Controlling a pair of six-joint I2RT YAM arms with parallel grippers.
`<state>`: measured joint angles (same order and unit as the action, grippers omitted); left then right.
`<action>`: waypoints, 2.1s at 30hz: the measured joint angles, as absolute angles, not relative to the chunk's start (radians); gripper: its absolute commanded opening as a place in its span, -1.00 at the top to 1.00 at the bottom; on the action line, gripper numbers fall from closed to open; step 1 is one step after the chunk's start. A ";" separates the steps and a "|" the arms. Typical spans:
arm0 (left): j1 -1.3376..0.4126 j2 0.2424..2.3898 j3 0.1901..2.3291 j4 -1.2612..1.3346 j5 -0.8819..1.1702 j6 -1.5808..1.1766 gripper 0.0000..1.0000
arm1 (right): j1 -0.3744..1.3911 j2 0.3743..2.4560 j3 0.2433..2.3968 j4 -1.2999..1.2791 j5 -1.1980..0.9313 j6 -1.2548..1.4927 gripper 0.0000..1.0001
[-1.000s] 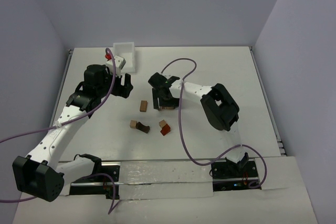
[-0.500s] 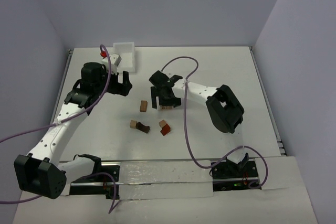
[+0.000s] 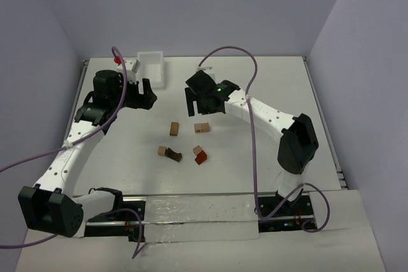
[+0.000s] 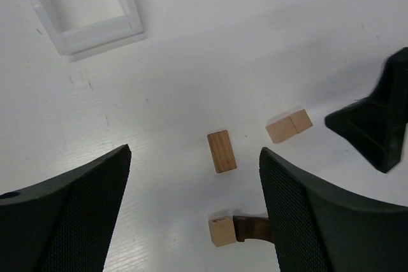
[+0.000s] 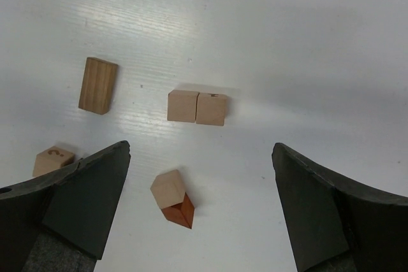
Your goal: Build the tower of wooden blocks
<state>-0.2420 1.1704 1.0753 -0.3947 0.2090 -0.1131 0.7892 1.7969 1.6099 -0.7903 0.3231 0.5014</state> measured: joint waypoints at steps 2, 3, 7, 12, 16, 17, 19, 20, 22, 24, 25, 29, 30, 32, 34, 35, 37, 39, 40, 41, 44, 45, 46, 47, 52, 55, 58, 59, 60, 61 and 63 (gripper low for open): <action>-0.243 1.202 1.074 -0.396 0.183 -0.125 -0.59 | 0.784 1.768 1.612 -0.789 0.327 0.485 -0.99; -0.245 1.226 1.074 -0.398 0.169 -0.131 -0.62 | 0.776 1.751 1.612 -0.788 0.326 0.476 -0.99; -0.269 1.337 1.063 -0.417 0.114 -0.160 -0.63 | 0.704 1.687 1.612 -0.779 0.312 0.448 -0.99; -0.373 1.434 1.026 -0.438 0.099 -0.197 -0.65 | 0.516 1.639 1.577 -0.741 0.299 0.424 -0.99; -0.465 1.491 1.021 -0.445 0.106 -0.227 -0.60 | 0.420 1.617 1.522 -0.731 0.302 0.417 -0.99; -0.481 1.505 1.021 -0.445 0.108 -0.232 -0.58 | 0.409 1.612 1.510 -0.730 0.301 0.416 -0.99; -0.505 1.536 1.021 -0.444 0.109 -0.243 -0.55 | 0.397 1.605 1.491 -0.723 0.299 0.413 -0.99; -0.515 1.555 1.021 -0.444 0.108 -0.249 -0.54 | 0.394 1.602 1.482 -0.721 0.298 0.413 -0.99; -0.527 1.604 1.026 -0.446 0.098 -0.258 -0.49 | 0.389 1.594 1.464 -0.712 0.294 0.412 -0.99; -0.534 1.665 1.040 -0.452 0.080 -0.263 -0.45 | 0.386 1.587 1.448 -0.707 0.289 0.410 -0.99; -0.536 1.694 1.047 -0.455 0.072 -0.265 -0.45 | 0.385 1.584 1.443 -0.704 0.286 0.410 -0.99; -0.535 1.751 1.061 -0.465 0.049 -0.275 -0.41 | 0.379 1.576 1.425 -0.689 0.271 0.410 -0.99; -0.535 1.753 1.066 -0.464 0.045 -0.277 -0.38 | 0.378 1.574 1.420 -0.685 0.268 0.410 -0.99; -0.535 1.761 1.077 -0.463 0.038 -0.277 -0.34 | 0.377 1.573 1.412 -0.682 0.261 0.411 -0.99; -0.535 1.775 1.083 -0.460 0.030 -0.277 -0.29 | 0.376 1.573 1.405 -0.675 0.256 0.410 -0.99; -0.535 1.777 1.086 -0.459 0.028 -0.275 -0.25 | 0.376 1.573 1.402 -0.672 0.253 0.410 -0.99; -0.535 1.783 1.091 -0.457 0.022 -0.271 -0.13 | 0.376 1.573 1.395 -0.669 0.247 0.410 -0.99; -0.535 1.786 1.093 -0.455 0.019 -0.262 -0.07 | 0.375 1.573 1.390 -0.667 0.242 0.410 -0.99; -0.535 1.789 1.094 -0.453 0.016 -0.257 -0.05 | 0.375 1.573 1.388 -0.666 0.242 0.410 -0.99; -0.535 1.790 1.095 -0.450 0.014 -0.249 -0.02 | 0.375 1.572 1.387 -0.665 0.241 0.410 -0.99; -0.535 1.792 1.093 -0.430 0.003 -0.210 0.08 | 0.375 1.571 1.386 -0.664 0.241 0.410 -0.99; -0.535 1.792 1.090 -0.419 -0.002 -0.196 0.11 | 0.375 1.570 1.385 -0.663 0.240 0.409 -0.99; -0.535 1.792 1.085 -0.404 -0.008 -0.176 0.14 | 0.375 1.567 1.383 -0.660 0.239 0.407 -0.99; -0.535 1.791 1.078 -0.389 -0.014 -0.154 0.18 | 0.375 1.564 1.380 -0.658 0.238 0.406 -0.99; -0.536 1.772 1.042 -0.329 0.002 -0.022 0.24 | 0.373 1.549 1.371 -0.644 0.234 0.402 -0.99; -0.535 1.761 1.025 -0.309 0.030 0.050 0.19 | 0.372 1.547 1.369 -0.640 0.226 0.401 -1.00; -0.535 1.746 1.004 -0.296 0.079 0.129 0.07 | 0.371 1.547 1.368 -0.638 0.218 0.398 -0.99; -0.535 1.743 1.000 -0.297 0.097 0.156 0.02 | 0.371 1.547 1.368 -0.636 0.216 0.396 -0.99; -0.534 1.742 0.999 -0.301 0.115 0.185 -0.01 | 0.370 1.547 1.367 -0.635 0.214 0.395 -0.99; -0.532 1.742 0.999 -0.306 0.134 0.213 -0.09 | 0.369 1.547 1.366 -0.634 0.212 0.394 -0.99; -0.522 1.742 0.999 -0.320 0.181 0.259 -0.24 | 0.366 1.546 1.362 -0.628 0.207 0.392 -0.99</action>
